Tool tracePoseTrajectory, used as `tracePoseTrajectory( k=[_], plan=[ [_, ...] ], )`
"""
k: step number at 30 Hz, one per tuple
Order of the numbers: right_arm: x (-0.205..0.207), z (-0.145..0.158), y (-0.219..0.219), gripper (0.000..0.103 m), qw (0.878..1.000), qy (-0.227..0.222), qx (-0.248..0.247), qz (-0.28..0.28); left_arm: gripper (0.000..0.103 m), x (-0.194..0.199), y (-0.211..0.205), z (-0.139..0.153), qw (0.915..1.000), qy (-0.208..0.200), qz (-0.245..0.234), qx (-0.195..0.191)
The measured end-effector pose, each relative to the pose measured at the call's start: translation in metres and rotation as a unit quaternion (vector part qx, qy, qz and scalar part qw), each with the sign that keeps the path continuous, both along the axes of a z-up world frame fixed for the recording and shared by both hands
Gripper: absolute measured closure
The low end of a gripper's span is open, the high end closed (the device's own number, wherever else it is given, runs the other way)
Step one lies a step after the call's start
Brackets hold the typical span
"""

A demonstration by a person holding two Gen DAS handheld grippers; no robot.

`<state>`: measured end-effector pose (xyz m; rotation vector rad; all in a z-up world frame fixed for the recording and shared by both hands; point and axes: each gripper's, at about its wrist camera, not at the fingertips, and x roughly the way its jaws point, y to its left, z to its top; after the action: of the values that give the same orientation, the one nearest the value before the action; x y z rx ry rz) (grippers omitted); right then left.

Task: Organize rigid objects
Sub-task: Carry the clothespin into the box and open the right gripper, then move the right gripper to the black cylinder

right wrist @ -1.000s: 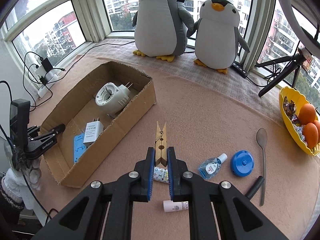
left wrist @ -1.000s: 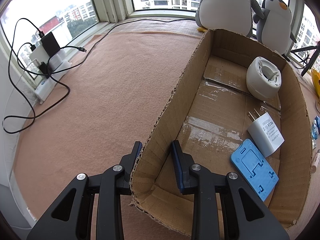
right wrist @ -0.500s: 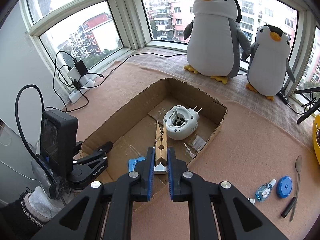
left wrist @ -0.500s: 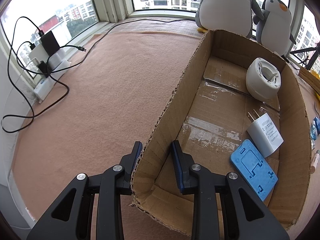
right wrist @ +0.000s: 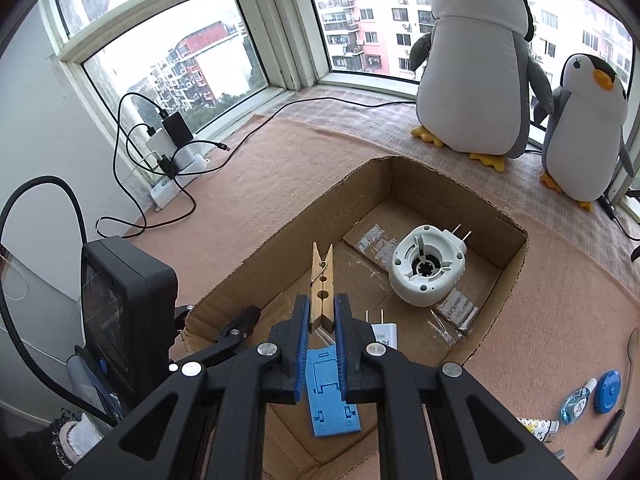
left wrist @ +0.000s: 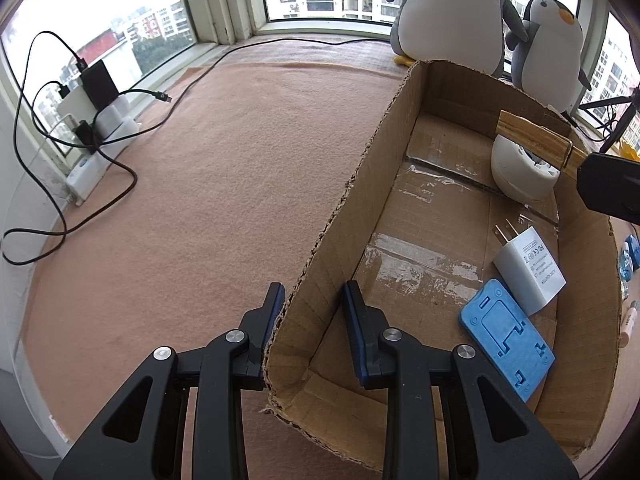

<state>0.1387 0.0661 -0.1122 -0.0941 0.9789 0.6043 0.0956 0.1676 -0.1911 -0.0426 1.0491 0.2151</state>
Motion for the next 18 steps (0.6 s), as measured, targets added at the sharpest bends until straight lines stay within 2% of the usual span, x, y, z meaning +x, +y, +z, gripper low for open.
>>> tracePoseTrajectory(
  k=[4,6,7,18],
  plan=[
    [0.008,-0.005,0.004,0.091,1.0,0.007,0.004,-0.004,0.076,0.0,0.0,0.0,1.0,0.0,0.0,-0.001],
    [0.01,-0.007,0.003,0.071,1.0,0.008,0.002,-0.016,0.076,0.0,0.0,0.0,1.0,0.0,0.0,-0.001],
    [0.011,-0.008,0.0,0.068,1.0,0.006,0.0,-0.021,0.076,0.0,0.0,0.0,1.0,0.0,0.0,-0.001],
    [0.007,-0.004,-0.014,0.066,1.0,0.011,0.003,-0.025,0.076,0.0,-0.001,0.0,1.0,0.001,0.0,0.001]
  ],
)
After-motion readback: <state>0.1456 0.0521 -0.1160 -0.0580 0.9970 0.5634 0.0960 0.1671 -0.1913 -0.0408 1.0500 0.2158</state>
